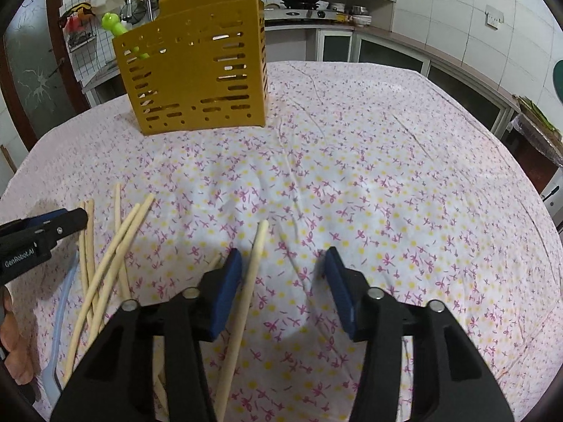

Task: Organize utensils
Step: 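Grasp a wooden chopstick with the left tool while the right tool grasps another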

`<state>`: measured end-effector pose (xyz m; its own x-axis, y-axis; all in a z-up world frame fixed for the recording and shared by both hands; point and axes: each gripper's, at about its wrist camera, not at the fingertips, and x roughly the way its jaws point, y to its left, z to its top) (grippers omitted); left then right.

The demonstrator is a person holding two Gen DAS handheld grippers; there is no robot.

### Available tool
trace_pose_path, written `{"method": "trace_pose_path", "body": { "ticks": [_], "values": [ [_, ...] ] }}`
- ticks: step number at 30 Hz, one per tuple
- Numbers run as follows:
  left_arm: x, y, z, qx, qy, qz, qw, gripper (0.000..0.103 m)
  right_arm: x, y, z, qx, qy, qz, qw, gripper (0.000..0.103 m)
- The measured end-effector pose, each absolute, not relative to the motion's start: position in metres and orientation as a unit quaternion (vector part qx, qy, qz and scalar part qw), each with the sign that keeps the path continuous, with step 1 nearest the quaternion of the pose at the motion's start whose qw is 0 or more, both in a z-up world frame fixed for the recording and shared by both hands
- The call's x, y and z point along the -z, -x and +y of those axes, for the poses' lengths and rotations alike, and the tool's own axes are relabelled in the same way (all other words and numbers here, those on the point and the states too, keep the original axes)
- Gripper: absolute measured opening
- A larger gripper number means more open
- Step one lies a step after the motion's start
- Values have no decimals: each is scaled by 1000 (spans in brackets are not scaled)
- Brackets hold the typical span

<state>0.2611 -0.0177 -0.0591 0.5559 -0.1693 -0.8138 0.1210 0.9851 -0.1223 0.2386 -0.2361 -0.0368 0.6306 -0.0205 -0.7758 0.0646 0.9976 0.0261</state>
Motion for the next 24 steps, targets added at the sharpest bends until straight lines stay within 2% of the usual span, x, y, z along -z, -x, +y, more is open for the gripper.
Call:
{"method": "trace_pose_path", "body": {
  "ticks": [2,4,12,19,24],
  "values": [
    [58,-261,-23,89,19,464,881,22,36,-239,-238,23,-29,429,902,34],
    [58,-262,-26,95,17,466,880,16,36,-240,-240,17,-34,430,902,26],
    [58,-262,-16,105,39,472,874,11,37,-241,-243,8,-46,431,901,25],
    [61,-269,-24,99,31,480,871,15,37,-241,-244,9,-48,432,901,25],
    [61,-278,-23,101,49,489,865,12,36,-246,-243,14,-48,437,898,26]
  ]
}}
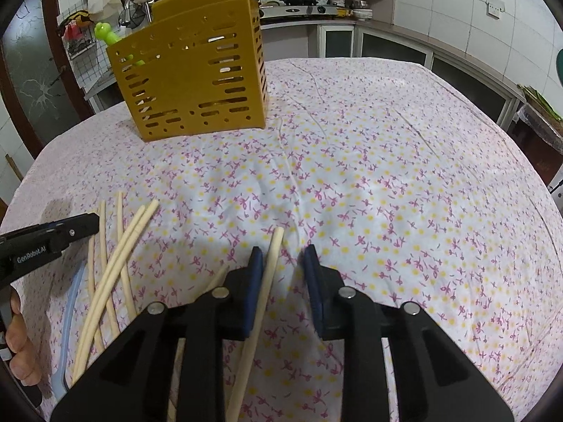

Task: Organize utensils
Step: 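Grasp a wooden chopstick with the left tool while the right tool grasps another, then lift both chopsticks upright and lower them into the yellow holder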

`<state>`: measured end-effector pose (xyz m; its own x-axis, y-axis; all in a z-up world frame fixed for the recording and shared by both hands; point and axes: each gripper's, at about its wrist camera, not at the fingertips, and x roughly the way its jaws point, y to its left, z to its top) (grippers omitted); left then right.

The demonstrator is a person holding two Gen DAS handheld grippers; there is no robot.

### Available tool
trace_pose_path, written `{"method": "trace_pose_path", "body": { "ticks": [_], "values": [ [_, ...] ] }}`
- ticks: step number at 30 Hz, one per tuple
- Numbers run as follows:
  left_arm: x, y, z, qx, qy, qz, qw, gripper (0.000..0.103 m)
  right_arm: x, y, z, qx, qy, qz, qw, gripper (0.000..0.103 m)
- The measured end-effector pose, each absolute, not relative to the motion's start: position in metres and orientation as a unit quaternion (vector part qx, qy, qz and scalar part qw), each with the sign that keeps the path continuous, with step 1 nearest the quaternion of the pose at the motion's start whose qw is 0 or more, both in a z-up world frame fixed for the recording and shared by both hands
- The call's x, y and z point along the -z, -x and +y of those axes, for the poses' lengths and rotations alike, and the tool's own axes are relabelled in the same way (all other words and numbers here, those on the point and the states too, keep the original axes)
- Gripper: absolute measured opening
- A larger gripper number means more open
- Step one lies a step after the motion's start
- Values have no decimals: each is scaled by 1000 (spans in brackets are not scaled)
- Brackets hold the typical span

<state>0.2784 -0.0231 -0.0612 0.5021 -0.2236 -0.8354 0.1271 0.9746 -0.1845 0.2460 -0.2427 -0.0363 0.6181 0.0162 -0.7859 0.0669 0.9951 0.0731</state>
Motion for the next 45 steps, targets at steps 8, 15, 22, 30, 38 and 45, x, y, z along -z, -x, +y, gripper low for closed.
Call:
{"method": "trace_pose_path", "body": {
  "ticks": [8,15,22,30,38,45],
  "values": [
    [60,-283,-20,113,56,485,865,9,33,-255,-252,8,-75,444,893,9],
    [45,-292,-12,114,67,482,866,7,22,-254,-262,-4,-95,443,891,2],
    [20,-283,-12,120,59,452,882,6,12,-254,-265,-22,-111,439,891,1],
    [34,-281,-11,118,52,463,877,6,30,-258,-257,-29,-100,469,877,6],
    [47,-284,-10,118,46,474,871,6,31,-260,-252,-13,-80,472,878,12],
    [58,-285,-10,119,44,483,866,6,35,-266,-245,-5,-66,472,879,13]
  ]
}}
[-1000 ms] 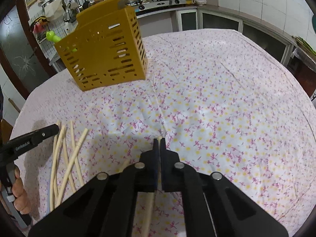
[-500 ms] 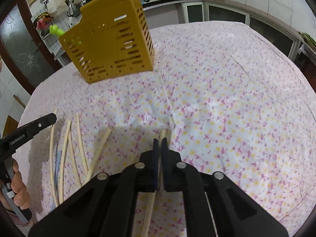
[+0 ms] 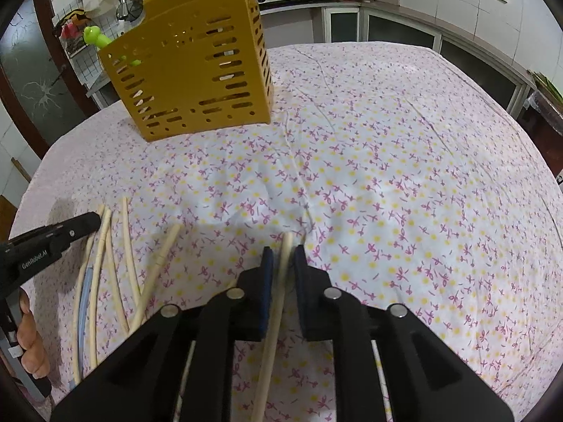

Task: Organize utensils
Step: 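Lift both chopsticks upright and lower them into the yellow holder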

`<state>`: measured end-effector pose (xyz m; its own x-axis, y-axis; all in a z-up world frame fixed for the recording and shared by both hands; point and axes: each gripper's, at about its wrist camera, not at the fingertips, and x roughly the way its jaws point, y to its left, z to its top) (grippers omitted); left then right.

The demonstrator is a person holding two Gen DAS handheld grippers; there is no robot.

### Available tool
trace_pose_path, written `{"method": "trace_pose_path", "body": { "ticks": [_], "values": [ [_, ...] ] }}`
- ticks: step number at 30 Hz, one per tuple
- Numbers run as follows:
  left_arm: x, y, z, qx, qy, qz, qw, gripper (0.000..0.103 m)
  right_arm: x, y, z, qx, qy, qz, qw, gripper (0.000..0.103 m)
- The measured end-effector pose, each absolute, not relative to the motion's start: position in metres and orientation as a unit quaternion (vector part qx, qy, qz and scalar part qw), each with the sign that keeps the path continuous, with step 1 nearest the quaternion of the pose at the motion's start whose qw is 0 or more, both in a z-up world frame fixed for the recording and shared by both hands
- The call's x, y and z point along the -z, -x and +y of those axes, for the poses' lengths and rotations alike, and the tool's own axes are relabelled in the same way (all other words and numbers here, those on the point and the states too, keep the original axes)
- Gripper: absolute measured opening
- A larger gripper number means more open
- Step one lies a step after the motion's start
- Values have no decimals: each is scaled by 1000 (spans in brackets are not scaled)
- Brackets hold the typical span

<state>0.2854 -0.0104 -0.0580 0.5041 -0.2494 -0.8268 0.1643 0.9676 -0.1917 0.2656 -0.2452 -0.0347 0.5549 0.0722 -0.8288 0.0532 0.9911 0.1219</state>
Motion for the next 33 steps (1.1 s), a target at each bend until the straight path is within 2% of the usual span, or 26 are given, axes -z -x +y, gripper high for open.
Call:
{"method": "trace_pose_path", "body": {
  "ticks": [3,7,14,22,33],
  "values": [
    [58,-285,-11,121,43,482,867,6,34,-266,-241,1,-55,473,879,13],
    [58,-284,-9,123,44,480,868,5,34,-266,-248,-5,-75,469,880,6],
    [37,-275,-7,132,52,454,879,4,12,-253,-264,-21,-121,433,893,6],
    [-4,-254,-9,158,61,403,899,4,-30,-235,-275,-70,-171,354,917,6],
    [-51,-232,-18,179,54,344,920,4,-61,-223,-278,-107,-168,279,939,6]
  ]
}}
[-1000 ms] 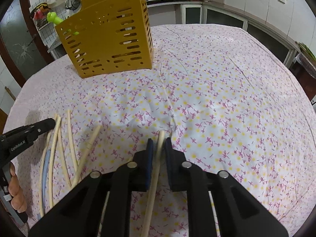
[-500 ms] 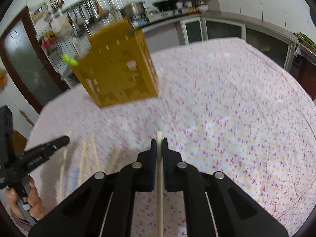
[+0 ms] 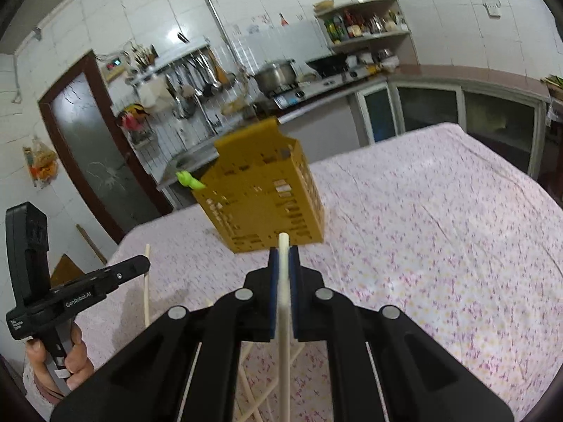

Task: Organize utensils
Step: 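Lift both chopsticks upright and lower them into the yellow holder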

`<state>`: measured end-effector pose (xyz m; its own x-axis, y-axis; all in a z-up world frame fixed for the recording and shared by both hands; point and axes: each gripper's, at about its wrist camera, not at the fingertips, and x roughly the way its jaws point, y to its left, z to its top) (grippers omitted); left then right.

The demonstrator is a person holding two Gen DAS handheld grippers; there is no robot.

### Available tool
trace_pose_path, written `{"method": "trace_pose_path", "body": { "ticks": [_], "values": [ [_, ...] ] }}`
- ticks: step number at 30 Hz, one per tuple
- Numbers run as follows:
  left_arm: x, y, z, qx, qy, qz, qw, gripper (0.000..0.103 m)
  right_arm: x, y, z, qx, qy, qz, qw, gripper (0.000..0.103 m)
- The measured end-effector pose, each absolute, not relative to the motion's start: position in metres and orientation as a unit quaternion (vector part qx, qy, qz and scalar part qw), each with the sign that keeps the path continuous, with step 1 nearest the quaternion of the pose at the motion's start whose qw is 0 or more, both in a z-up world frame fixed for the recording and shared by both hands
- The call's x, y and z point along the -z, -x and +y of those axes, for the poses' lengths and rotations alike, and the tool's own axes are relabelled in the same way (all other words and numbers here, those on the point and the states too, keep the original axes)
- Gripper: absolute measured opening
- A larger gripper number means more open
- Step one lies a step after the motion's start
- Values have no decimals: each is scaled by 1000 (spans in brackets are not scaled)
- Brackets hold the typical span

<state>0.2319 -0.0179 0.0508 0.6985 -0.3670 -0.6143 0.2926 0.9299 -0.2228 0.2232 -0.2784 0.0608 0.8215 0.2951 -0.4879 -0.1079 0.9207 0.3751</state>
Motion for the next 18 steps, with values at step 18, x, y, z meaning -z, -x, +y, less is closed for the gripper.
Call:
{"method": "trace_pose_path", "body": {
  "ticks": [18],
  "values": [
    [-109,-234,-26,196,40,286,937,4,-109,-234,-276,-132,-141,202,960,6]
  ]
}}
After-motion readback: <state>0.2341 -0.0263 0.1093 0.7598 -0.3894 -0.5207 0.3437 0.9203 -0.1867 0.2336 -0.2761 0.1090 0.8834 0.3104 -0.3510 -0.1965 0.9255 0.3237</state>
